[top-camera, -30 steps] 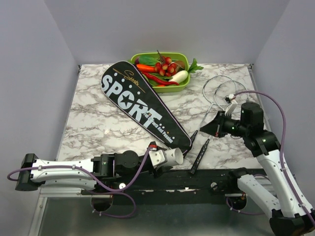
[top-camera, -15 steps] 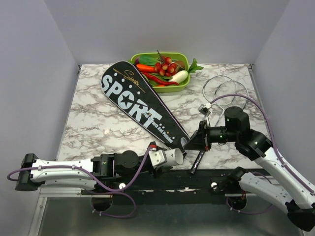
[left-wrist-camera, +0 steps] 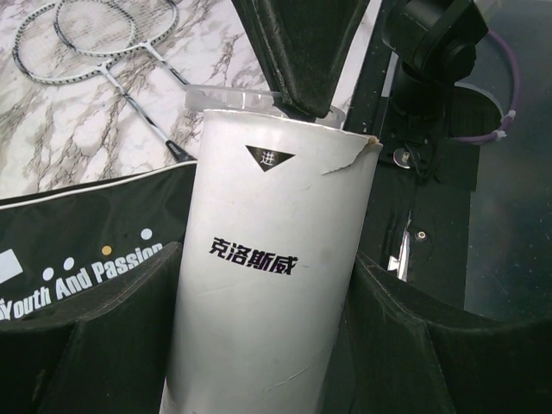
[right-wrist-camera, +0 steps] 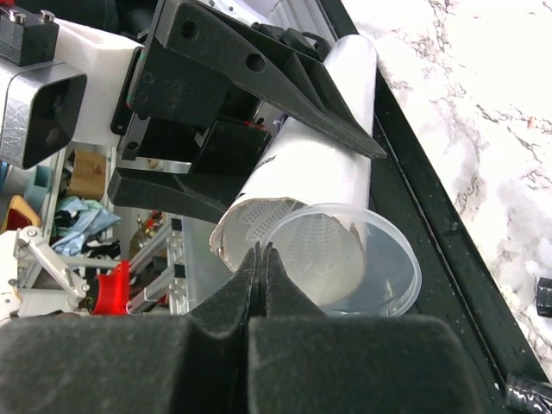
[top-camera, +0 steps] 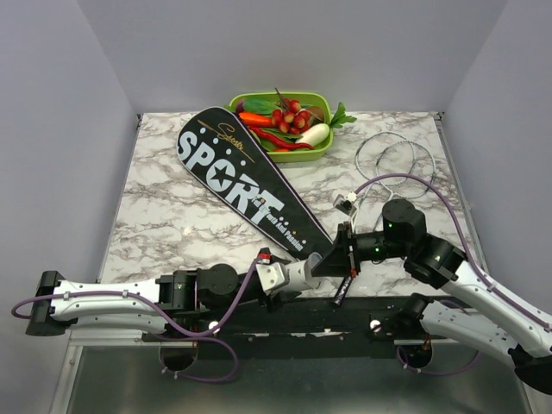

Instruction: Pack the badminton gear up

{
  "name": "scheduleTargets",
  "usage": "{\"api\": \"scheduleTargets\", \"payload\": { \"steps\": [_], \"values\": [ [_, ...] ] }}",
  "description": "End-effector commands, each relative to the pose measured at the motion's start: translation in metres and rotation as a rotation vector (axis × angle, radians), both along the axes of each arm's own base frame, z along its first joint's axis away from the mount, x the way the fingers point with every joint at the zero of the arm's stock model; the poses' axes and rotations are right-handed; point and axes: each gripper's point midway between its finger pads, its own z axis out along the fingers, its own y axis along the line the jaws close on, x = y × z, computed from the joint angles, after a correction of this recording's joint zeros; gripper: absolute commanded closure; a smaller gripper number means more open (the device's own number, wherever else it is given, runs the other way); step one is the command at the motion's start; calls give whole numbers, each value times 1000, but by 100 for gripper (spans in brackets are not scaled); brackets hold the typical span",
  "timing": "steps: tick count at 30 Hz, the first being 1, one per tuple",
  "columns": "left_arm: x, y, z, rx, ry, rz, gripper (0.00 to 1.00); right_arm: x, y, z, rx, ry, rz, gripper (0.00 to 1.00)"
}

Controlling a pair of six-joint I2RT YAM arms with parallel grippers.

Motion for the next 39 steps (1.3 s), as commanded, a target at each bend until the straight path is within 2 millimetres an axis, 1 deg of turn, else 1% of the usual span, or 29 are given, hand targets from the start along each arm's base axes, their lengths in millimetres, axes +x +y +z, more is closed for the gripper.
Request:
{"api": "scheduleTargets", "payload": {
  "steps": [1, 7, 13, 16, 24, 32, 39],
  "values": [
    [-3, 6, -21, -4, 170, 70, 100, -2, 7, 4, 38, -15, -3, 99],
    [-3, 8, -22, -6, 170, 73, 100, -8, 8, 9, 57, -31, 1, 99],
    [-2, 10, -24, -6, 171, 79, 100, -12, 10, 10, 57, -29, 7, 99],
    [-2, 11, -25, -7, 171, 79, 100, -14, 12, 9, 50, -28, 11, 99],
    [-2, 13, -25, -10, 173, 80, 100, -22, 18, 14, 62, -37, 33, 99],
    [-4, 13, -25, -18, 182, 73, 100, -20, 24, 15, 61, -48, 29, 99],
    [-5, 13, -27, -15, 187, 70, 100, -18, 25, 23, 86, -65, 16, 99]
  ]
}}
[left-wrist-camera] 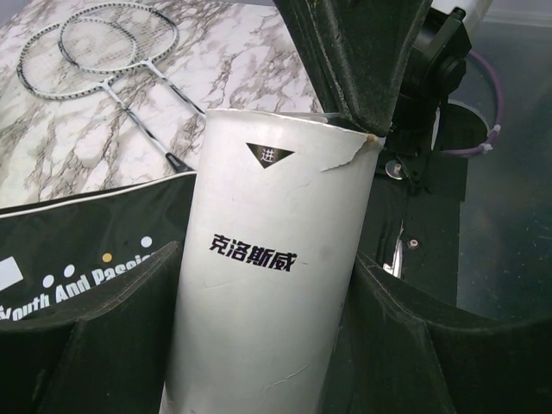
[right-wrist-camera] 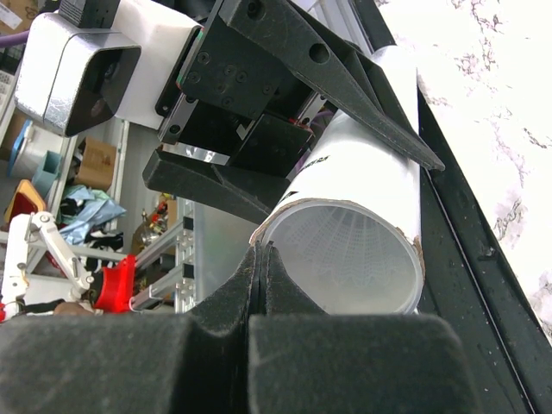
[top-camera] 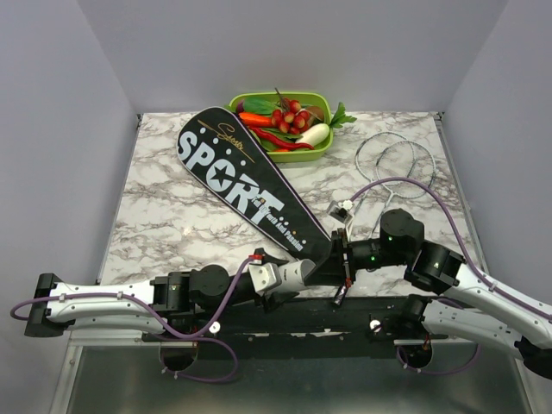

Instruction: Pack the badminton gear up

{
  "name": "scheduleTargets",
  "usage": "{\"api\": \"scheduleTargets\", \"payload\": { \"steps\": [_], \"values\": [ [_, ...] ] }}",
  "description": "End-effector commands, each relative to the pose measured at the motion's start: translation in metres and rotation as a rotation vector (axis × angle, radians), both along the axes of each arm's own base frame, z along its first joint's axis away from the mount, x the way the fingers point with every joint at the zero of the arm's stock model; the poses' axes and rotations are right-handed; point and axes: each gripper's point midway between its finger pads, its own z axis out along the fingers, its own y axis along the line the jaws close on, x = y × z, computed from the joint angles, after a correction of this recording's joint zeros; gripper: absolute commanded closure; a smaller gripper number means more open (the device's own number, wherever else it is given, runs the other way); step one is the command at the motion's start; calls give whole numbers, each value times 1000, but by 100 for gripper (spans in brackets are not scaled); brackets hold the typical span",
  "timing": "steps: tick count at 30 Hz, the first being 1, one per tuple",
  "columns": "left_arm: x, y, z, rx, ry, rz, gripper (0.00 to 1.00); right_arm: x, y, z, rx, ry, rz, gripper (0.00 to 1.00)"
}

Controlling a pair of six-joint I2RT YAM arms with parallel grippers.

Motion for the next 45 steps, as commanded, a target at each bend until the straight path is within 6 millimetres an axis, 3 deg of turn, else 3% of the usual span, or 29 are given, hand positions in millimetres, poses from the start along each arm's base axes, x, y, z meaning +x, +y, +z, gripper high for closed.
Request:
{"api": "scheduleTargets", "payload": {
  "steps": [1, 17, 45],
  "values": [
    [-3, 8, -33, 35, 192, 75, 100, 6, 5, 11, 27, -31, -30, 99],
    [0, 10, -32, 28, 183, 88, 100, 0, -7, 27, 54, -56, -53, 99],
    [-1, 10, -29, 19, 186, 81, 100, 3, 10, 2, 43, -28, -27, 99]
  ]
}}
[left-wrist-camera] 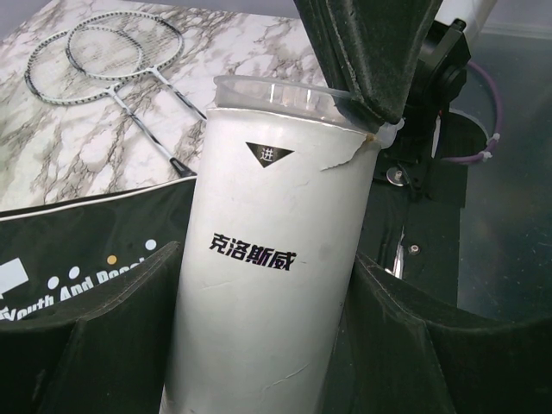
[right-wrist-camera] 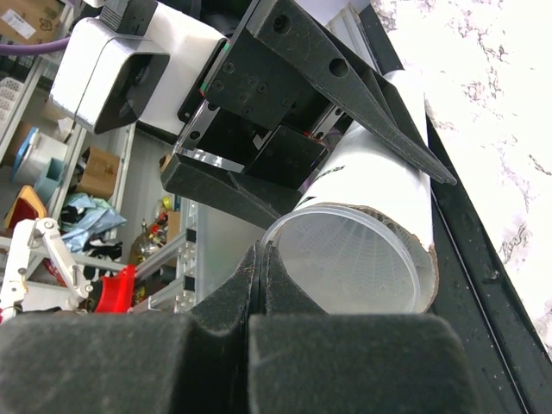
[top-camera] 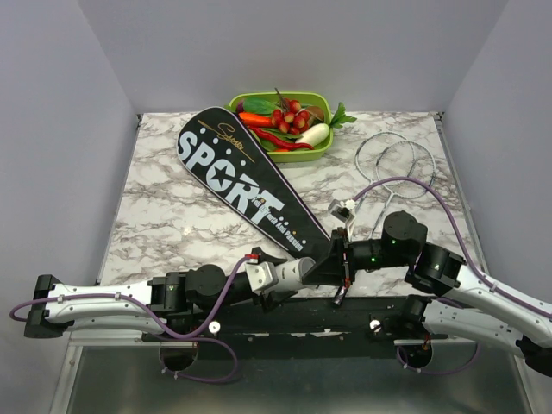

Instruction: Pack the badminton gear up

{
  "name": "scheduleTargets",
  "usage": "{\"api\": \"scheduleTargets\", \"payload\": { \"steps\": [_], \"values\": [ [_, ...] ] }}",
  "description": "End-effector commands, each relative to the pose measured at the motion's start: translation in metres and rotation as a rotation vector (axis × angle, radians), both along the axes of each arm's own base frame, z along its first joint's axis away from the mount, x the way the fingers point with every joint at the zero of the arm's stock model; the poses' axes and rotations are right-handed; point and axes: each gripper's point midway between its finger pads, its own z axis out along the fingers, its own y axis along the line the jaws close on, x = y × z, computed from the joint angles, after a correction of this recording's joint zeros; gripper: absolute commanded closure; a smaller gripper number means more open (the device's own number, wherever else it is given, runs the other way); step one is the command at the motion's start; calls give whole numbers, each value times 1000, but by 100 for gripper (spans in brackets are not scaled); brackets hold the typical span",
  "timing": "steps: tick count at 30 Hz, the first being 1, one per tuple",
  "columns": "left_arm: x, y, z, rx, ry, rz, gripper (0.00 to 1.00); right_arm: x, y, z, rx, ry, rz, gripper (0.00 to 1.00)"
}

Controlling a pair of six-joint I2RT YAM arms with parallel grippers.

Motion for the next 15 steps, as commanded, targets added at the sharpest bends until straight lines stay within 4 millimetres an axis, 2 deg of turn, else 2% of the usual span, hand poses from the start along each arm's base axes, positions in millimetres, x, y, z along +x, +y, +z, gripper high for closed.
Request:
{"api": "scheduleTargets", "payload": {
  "steps": [1, 15],
  "values": [
    [-1, 8, -33, 38, 190, 78, 100, 1, 4, -11, -6, 4, -2, 99],
    [-8, 7, -23, -7, 200, 40, 100, 1, -1, -21, -14, 9, -20, 99]
  ]
}}
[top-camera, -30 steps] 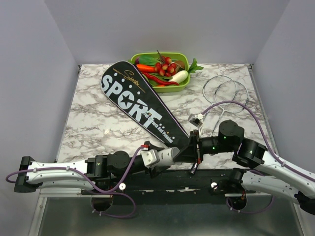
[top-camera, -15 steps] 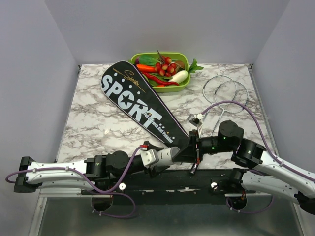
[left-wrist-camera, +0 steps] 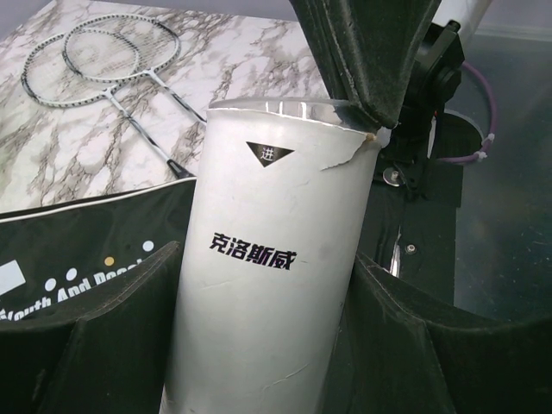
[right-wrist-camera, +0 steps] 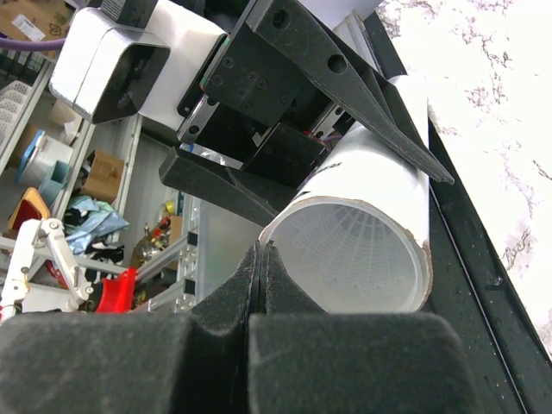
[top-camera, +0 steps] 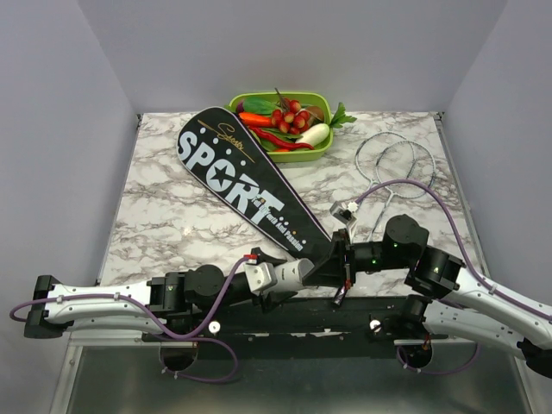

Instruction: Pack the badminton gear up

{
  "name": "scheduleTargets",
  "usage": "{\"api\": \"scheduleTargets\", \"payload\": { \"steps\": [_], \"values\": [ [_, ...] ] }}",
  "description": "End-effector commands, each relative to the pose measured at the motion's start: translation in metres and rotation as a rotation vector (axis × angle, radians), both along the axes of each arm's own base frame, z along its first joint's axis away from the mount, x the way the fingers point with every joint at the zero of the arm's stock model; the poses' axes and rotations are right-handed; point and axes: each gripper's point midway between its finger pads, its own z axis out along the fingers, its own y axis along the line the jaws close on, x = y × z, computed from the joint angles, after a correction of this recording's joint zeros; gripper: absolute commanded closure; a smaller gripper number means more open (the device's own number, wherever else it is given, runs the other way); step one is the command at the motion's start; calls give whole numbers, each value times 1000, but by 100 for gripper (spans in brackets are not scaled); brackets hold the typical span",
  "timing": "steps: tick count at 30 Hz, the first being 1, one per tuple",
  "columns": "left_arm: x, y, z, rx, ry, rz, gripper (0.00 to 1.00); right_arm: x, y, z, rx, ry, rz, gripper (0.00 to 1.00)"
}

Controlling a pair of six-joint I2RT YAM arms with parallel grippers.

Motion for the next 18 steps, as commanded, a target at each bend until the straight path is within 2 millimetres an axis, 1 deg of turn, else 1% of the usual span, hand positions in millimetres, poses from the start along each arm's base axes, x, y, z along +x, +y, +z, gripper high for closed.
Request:
{"api": "scheduleTargets", "payload": {
  "steps": [1, 7, 18],
  "values": [
    [-7, 5, -25, 3, 201, 42, 100, 2, 0, -20, -47, 14, -18, 99],
    [-8, 4, -25, -4, 201, 35, 100, 2, 0, -21, -44, 18, -16, 99],
    [-9, 1, -32, 14, 207, 30, 100, 8, 6, -15, -11, -7, -36, 99]
  ]
}}
